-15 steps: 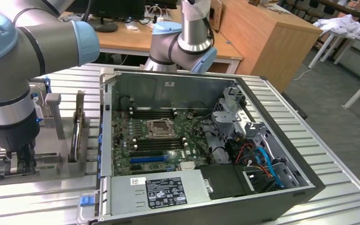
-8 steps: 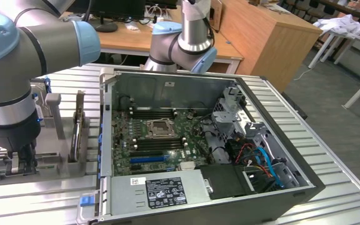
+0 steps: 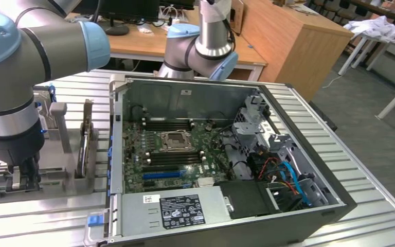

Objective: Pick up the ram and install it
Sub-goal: 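Pick up the ram and move it above insertion slot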

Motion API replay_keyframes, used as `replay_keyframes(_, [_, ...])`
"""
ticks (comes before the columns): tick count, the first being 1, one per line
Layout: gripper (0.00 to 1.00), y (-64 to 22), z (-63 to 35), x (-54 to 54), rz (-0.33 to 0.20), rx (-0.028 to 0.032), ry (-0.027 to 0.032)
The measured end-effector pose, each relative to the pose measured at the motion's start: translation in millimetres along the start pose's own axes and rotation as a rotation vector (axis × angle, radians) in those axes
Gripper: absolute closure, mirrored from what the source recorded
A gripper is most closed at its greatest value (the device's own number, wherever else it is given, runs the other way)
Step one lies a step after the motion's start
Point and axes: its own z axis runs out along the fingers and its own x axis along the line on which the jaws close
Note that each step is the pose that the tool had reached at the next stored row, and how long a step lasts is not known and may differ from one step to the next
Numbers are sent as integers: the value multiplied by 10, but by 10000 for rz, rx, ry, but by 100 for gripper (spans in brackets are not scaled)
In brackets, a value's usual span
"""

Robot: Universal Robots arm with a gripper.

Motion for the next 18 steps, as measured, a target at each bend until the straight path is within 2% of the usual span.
replay_keyframes(18, [77,-1,-1,-16,1,-1,1])
